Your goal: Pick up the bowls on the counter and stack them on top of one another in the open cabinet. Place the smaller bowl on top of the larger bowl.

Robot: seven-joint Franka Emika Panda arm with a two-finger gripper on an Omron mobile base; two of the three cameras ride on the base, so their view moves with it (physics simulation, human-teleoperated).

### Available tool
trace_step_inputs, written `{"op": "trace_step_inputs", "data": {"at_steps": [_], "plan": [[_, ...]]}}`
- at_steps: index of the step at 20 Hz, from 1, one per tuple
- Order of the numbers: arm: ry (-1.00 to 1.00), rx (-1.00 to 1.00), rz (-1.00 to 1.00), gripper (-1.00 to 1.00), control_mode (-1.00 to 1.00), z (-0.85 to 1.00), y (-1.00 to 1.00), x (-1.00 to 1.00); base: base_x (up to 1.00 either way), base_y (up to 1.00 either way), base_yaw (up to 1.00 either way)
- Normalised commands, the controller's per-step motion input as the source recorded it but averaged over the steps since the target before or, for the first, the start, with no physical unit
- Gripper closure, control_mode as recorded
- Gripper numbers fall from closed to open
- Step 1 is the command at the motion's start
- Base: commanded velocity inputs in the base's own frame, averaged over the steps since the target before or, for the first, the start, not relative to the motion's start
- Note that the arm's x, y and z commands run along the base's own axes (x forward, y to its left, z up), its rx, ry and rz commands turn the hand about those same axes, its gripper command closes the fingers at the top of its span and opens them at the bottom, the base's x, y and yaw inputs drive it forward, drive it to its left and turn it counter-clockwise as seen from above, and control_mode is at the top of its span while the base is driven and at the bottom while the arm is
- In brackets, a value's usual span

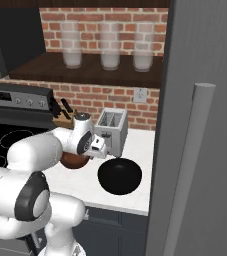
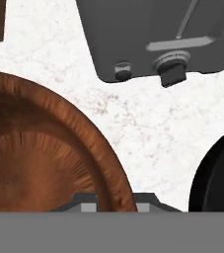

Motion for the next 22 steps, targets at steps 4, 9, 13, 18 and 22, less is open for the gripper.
{"op": "trace_step_inputs", "data": {"at_steps": [4,9,13,18,22], "plan": [[0.0,0.03,-0.19,1.0,-1.0,0.1,-0.91,-0.58,0.0,0.0,0.0],[0.0,0.0,-0.24,1.0,-1.0,0.02,-1.0,-0.3,0.0,0.0,0.0],[0.01,0.0,-0.25,1.0,-1.0,0.03,-0.93,-0.04,0.0,0.0,0.0],[0.0,-0.01,-0.16,1.0,-1.0,0.07,-0.33,0.11,0.0,0.0,0.0],[0.02,-0.06,-0.07,1.0,-1.0,-0.1,-0.25,0.08,0.0,0.0,0.0]]}}
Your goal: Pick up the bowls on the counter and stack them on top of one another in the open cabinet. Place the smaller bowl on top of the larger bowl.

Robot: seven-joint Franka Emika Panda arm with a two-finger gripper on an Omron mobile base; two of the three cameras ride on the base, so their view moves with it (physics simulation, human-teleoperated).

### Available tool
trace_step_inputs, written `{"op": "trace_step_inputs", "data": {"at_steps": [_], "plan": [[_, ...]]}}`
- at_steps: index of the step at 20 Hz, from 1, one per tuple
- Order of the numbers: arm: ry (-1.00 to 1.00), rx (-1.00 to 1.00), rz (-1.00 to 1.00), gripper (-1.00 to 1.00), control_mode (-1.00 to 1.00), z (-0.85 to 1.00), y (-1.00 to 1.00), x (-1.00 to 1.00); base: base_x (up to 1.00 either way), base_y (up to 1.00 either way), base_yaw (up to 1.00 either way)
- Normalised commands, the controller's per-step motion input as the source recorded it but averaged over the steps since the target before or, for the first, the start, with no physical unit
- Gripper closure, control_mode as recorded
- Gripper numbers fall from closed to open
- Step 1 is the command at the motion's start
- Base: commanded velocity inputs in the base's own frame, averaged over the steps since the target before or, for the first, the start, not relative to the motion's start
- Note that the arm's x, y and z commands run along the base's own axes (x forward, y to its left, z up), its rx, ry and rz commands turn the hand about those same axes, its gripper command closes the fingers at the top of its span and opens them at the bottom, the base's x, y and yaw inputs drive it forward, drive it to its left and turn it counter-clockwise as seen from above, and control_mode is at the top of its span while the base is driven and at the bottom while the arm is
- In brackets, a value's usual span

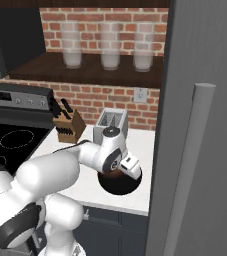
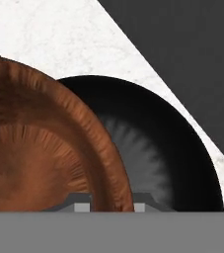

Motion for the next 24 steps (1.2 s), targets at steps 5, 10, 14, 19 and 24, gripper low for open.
{"op": "trace_step_inputs", "data": {"at_steps": [5,10,14,19,24], "plan": [[0.05,-0.03,-0.09,1.0,-1.0,-0.21,-0.41,-0.02,0.0,0.0,0.0],[0.0,-0.02,-0.05,-1.0,-1.0,-0.08,-0.36,-0.03,0.0,0.0,0.0],[-0.02,0.0,-0.05,-1.0,-1.0,0.34,-0.12,0.0,0.0,0.0,0.0],[-0.02,0.04,-0.09,-1.0,-1.0,0.68,-0.02,-0.16,0.0,0.0,0.0],[0.0,0.09,-0.08,-1.0,-1.0,0.24,0.07,-0.72,0.0,0.0,0.0]]}}
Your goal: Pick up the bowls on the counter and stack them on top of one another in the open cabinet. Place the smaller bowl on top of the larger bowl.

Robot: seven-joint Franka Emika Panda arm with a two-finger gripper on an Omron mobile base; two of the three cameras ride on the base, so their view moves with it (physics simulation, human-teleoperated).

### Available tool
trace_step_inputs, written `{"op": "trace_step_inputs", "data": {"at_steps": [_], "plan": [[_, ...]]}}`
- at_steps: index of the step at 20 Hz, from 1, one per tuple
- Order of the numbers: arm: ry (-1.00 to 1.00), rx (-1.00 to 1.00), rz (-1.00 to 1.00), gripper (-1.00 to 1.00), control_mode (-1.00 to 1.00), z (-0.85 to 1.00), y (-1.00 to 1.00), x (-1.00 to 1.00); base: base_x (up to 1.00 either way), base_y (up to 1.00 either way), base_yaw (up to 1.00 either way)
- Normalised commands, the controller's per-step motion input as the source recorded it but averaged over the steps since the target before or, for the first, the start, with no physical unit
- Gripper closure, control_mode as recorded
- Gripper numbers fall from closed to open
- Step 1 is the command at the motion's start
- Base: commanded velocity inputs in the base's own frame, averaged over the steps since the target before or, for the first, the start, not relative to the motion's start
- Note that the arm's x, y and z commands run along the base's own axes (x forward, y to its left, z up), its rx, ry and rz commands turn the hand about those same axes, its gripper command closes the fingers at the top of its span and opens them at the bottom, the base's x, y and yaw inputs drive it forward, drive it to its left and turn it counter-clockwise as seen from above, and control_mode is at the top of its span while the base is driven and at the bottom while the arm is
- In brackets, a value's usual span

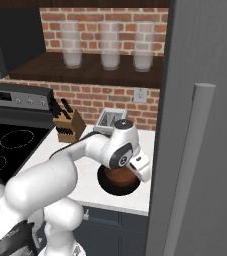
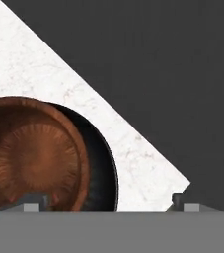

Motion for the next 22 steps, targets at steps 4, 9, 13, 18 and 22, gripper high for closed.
{"op": "trace_step_inputs", "data": {"at_steps": [4,9,13,18,22], "plan": [[0.05,-0.02,0.04,-1.0,-1.0,0.0,0.79,-0.23,0.0,0.0,0.0],[0.12,-0.11,0.2,-1.0,-1.0,0.0,0.96,0.0,0.0,0.0,0.0],[0.13,-0.08,0.18,-1.0,-1.0,0.0,0.77,0.26,0.0,0.0,0.0],[0.22,-0.14,0.2,-1.0,-1.0,-0.07,0.59,0.28,0.0,0.0,0.0],[0.25,-0.15,0.14,-1.0,-1.0,-0.25,0.08,0.21,0.0,0.0,0.0]]}}
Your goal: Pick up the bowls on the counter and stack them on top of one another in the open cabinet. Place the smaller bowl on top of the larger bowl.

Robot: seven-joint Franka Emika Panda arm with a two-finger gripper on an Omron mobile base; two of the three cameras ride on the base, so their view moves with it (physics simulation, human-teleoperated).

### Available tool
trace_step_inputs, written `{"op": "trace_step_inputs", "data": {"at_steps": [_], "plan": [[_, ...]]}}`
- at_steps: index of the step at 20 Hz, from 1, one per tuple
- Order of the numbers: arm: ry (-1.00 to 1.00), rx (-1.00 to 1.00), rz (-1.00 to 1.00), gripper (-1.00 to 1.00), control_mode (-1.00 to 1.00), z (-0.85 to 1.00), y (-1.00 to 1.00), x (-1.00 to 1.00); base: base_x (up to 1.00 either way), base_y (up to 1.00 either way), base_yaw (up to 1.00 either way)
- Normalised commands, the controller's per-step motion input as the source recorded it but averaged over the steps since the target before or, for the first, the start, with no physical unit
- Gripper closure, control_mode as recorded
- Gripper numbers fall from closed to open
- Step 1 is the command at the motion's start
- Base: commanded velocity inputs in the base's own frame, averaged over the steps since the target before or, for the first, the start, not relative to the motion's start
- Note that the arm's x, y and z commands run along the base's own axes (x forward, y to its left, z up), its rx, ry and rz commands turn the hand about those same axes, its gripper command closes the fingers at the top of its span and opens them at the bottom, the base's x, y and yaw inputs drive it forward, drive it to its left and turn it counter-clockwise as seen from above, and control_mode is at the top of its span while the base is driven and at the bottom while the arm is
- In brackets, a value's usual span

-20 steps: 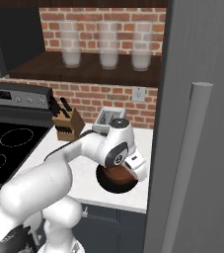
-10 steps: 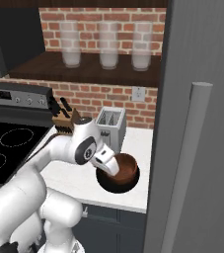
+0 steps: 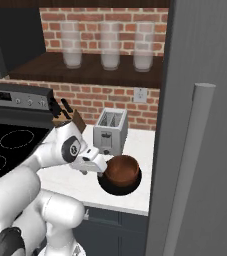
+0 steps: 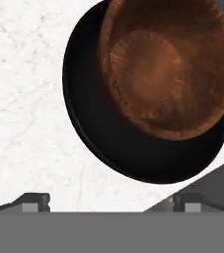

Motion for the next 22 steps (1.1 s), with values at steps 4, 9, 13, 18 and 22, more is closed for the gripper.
{"op": "trace_step_inputs", "data": {"at_steps": [4,9,13,18,22], "plan": [[0.28,-0.12,0.12,-1.0,-1.0,-0.34,0.0,0.24,0.0,0.0,0.0],[0.18,-0.07,0.09,-1.0,-1.0,-0.31,0.0,0.08,0.0,0.0,0.0],[0.01,-0.06,0.03,-1.0,-1.0,-0.23,-0.01,0.0,0.0,0.0,0.0],[0.0,-0.12,0.0,-1.0,-1.0,-0.17,-0.16,0.0,0.0,0.0,0.0],[0.0,-0.12,0.0,-1.0,-1.0,-0.16,-0.13,0.0,0.0,0.0,0.0]]}}
